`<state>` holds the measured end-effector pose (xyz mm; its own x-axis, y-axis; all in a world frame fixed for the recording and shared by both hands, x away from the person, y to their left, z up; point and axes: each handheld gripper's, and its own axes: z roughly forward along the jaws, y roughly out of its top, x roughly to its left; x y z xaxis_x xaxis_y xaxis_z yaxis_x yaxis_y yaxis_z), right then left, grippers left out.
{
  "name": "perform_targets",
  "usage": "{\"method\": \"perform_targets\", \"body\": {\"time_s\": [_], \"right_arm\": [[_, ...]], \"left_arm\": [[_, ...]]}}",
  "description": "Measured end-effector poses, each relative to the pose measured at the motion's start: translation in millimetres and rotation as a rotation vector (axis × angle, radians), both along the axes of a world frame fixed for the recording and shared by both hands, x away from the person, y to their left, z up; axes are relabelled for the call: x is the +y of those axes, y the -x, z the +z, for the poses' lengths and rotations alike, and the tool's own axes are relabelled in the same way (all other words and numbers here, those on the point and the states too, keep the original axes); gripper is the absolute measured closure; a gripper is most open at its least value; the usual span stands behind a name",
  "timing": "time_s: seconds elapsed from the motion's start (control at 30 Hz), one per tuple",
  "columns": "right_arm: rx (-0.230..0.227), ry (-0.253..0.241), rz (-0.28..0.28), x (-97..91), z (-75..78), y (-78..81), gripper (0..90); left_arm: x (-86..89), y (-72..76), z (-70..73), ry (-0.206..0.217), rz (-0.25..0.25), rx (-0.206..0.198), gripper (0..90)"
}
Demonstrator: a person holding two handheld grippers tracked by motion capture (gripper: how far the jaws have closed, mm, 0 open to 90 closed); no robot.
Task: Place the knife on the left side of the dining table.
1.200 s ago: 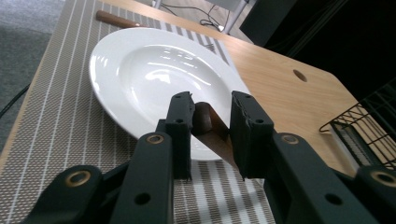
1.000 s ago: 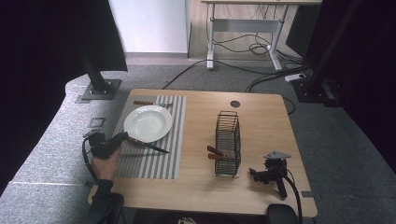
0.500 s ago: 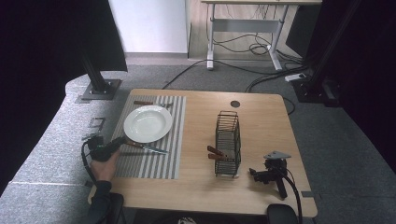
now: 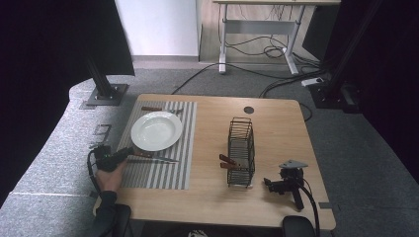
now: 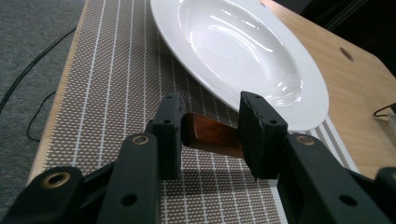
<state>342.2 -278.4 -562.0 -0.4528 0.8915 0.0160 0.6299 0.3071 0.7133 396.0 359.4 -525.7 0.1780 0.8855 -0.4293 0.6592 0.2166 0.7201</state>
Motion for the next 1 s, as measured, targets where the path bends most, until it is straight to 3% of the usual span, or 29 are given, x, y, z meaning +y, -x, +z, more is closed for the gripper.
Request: {"method": "perform_targets", "body": {"time_s": [0.57,0.6,0.83,1.0], "right_arm": [[0.000,0.000,0.000,0.0,0.0,0.0,0.0],[0.000,0.000,0.000,0.0,0.0,0.0,0.0],[0.000,0.000,0.000,0.0,0.0,0.0,0.0],[0.000,0.000,0.000,0.0,0.1,0.0,0.0]], "left_arm": [[2.2,-2.9,-15.2,-0.093,-0.001,0.054,59.8],[1.1,-3.0,-15.9,-0.116,-0.005,0.059,59.8],[-2.1,-3.8,-15.8,-0.187,-0.010,0.054,61.3],[-0.5,-3.9,-15.6,-0.184,-0.010,0.043,57.9]]}}
